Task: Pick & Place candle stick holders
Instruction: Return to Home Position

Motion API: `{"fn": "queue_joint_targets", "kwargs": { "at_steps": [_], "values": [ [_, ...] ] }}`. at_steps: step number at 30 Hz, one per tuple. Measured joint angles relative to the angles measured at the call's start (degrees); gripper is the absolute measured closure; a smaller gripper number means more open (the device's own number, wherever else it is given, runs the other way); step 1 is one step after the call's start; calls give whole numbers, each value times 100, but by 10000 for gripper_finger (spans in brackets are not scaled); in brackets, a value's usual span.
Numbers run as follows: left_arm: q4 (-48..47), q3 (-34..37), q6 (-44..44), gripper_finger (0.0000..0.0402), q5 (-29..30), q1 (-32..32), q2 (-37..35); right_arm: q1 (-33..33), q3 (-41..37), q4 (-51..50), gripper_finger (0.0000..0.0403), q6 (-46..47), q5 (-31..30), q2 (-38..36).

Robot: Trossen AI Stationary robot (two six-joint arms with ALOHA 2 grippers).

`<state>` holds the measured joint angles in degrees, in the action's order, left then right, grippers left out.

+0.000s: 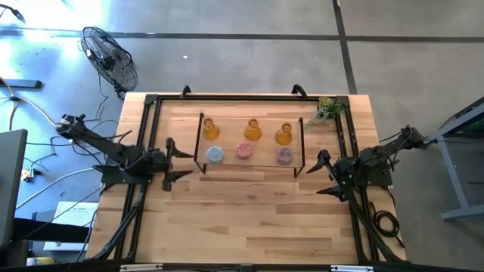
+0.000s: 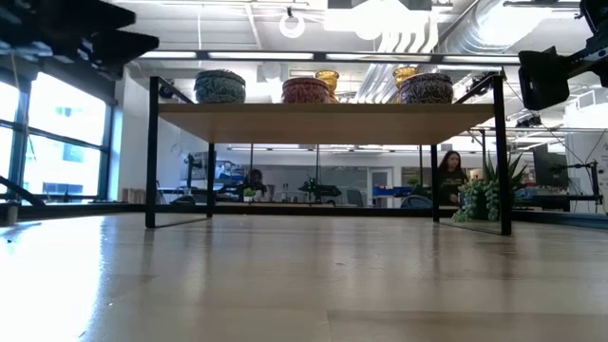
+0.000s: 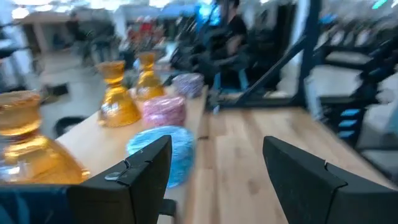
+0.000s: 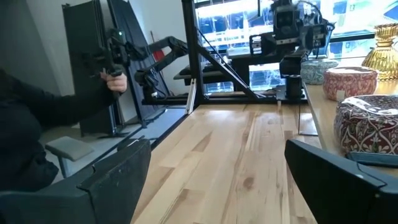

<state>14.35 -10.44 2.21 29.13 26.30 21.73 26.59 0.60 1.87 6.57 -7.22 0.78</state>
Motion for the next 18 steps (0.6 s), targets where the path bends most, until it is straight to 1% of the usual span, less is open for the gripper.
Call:
{"fn": "queue_joint_targets", "kwargs": {
  "at_steps": [1,3,7,11,14,18],
  "values": [
    [235,179,35,154,-112,0,-92,0,0,0,36,0,-2,0],
    [412,444,45,154,-211,2,-265,1,-2,0,36,-7,-6,0],
    [407,806,-209,154,-280,0,-535,2,-2,0,36,-75,-7,0],
    [297,894,-252,154,-285,0,-689,2,-2,0,36,-297,1,2],
    [173,899,-270,154,-327,0,-705,2,0,9,36,-246,-150,2],
    [163,910,-258,154,-333,-4,-704,-43,2,4,36,-206,-185,-9]
  ]
}}
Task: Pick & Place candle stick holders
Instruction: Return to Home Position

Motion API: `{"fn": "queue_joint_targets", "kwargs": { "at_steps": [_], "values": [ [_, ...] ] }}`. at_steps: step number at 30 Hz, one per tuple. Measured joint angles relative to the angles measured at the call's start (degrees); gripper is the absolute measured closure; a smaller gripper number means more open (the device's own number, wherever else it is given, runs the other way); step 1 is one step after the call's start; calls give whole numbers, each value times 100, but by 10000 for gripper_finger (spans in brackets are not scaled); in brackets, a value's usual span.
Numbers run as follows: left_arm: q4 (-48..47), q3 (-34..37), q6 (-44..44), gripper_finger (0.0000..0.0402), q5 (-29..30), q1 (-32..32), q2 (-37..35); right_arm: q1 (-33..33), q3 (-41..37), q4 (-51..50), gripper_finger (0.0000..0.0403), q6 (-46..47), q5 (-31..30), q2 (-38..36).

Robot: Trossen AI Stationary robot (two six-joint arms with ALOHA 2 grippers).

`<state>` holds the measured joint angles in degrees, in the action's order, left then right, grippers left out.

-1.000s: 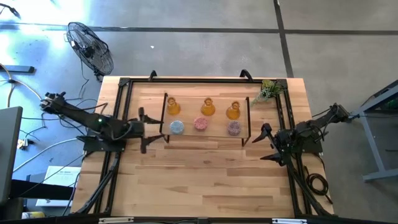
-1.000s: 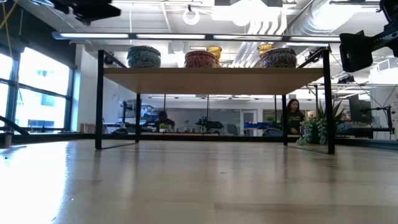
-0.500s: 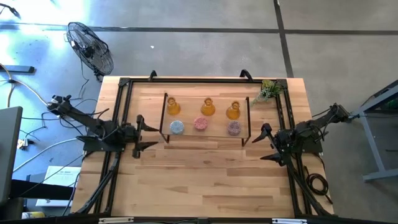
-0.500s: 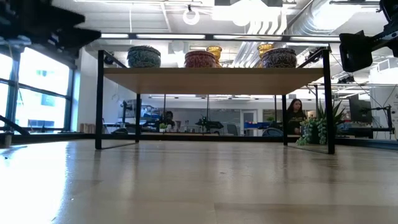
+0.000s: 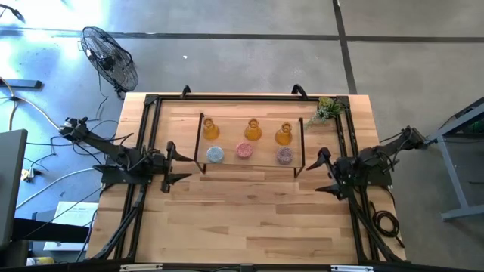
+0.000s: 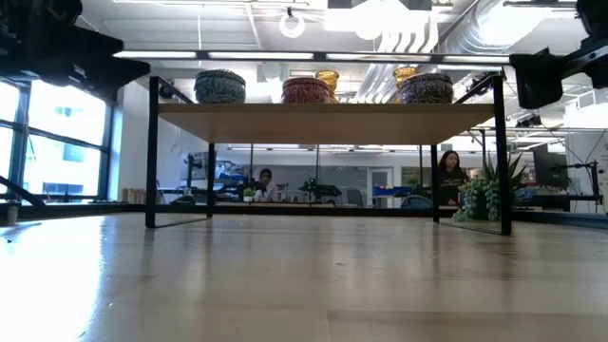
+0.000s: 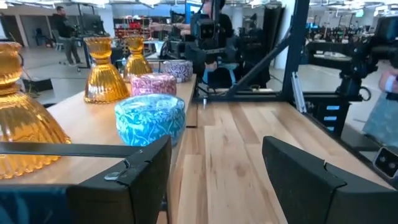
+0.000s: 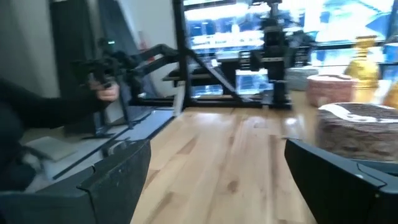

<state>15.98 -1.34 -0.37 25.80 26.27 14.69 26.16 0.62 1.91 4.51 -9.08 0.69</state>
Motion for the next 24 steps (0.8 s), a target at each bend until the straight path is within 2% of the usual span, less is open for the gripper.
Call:
{"fn": "queue_joint_targets", "kwargs": {
  "at_steps": [5,14,19,24],
  "values": [
    [-128,6,12,154,111,-1,1,-508,4,-11,36,70,15,0],
    [-90,13,275,154,626,-5,-1,-1680,4,-26,36,100,1272,-4],
    [24,13,359,154,630,-5,-1,-2025,7,-7,36,212,1676,-4],
    [-24,15,415,154,787,-5,-1,-2220,7,-4,36,166,1748,-2]
  ]
}}
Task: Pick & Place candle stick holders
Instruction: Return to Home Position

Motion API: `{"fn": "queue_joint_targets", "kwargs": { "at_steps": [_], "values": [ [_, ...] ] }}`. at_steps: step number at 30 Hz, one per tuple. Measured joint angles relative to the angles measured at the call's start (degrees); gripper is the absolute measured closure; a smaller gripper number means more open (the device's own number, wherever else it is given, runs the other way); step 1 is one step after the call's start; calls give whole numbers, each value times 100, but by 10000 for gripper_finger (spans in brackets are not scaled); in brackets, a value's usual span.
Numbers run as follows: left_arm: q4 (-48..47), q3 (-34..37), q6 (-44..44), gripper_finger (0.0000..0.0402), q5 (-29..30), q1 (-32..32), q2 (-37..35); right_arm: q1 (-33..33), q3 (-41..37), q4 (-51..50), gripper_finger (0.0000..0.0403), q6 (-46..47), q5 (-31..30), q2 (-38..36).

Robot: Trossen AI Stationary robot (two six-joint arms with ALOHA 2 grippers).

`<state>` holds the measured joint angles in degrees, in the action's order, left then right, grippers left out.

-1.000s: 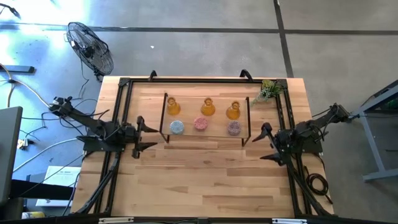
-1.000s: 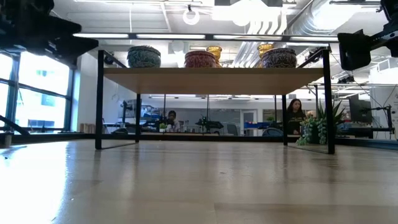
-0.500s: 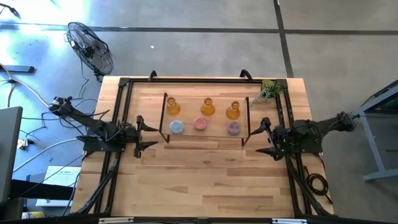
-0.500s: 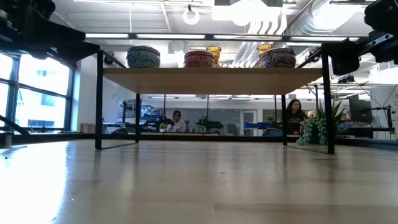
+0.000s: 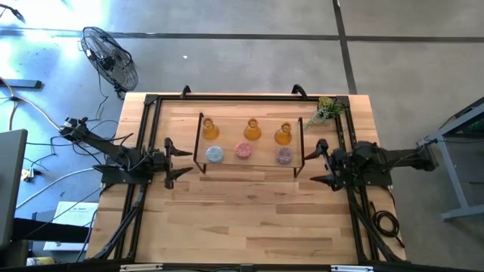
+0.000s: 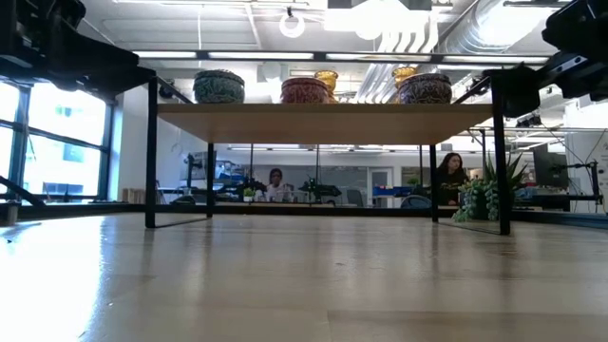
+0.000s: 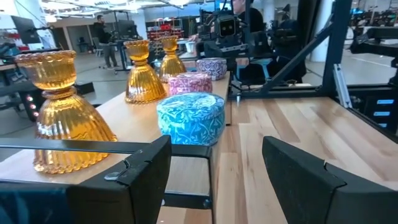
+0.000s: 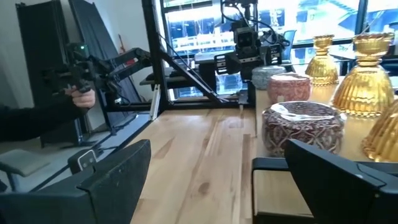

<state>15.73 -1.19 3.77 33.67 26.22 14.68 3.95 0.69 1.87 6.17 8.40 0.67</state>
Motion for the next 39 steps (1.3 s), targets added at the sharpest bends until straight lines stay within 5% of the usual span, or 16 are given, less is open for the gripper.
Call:
{"fn": "queue_joint_targets", "kwargs": {
  "at_steps": [17,39],
  "values": [
    [-102,4,-123,154,20,2,0,-663,4,7,36,-281,247,9],
    [-247,-110,-184,154,32,2,2,-657,-2,56,37,240,-339,4]
  ]
}}
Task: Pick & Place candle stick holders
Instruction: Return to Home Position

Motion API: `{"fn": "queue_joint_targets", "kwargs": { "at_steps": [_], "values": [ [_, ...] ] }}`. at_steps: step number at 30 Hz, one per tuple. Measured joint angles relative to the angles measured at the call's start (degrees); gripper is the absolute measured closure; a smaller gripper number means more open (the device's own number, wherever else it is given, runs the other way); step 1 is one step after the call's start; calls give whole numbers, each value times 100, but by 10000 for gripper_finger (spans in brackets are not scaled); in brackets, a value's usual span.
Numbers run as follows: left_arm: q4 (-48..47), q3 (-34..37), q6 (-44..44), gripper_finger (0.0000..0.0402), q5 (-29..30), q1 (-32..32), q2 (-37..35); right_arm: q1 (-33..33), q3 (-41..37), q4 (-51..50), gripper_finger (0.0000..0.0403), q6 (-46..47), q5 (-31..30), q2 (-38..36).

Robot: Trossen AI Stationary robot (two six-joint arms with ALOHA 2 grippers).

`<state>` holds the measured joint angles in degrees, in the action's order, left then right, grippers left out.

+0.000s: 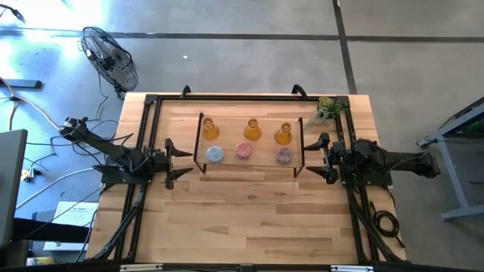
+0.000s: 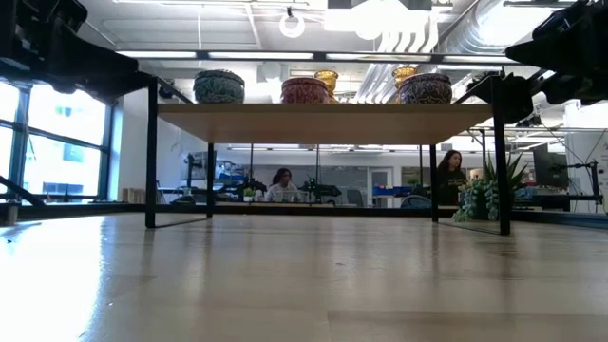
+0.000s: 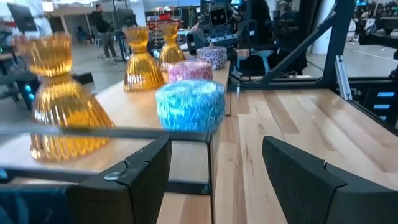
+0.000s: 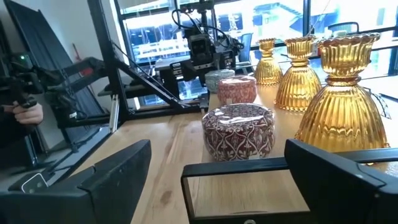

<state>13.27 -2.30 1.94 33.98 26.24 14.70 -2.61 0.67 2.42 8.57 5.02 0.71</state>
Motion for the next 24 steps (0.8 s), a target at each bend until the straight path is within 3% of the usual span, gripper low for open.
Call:
{"fn": "queue_joint_targets", "kwargs": {
  "at_steps": [6,12,19,24],
  "values": [
    [-35,-58,85,154,160,0,-3,0,0,11,54,3,-14,2],
    [-18,-69,131,173,303,2,-87,0,0,27,98,48,-8,2],
    [-14,-82,229,254,259,2,-229,0,-3,52,174,157,152,4],
    [-49,-82,232,328,255,2,-227,0,-3,78,268,169,186,4]
  ]
}}
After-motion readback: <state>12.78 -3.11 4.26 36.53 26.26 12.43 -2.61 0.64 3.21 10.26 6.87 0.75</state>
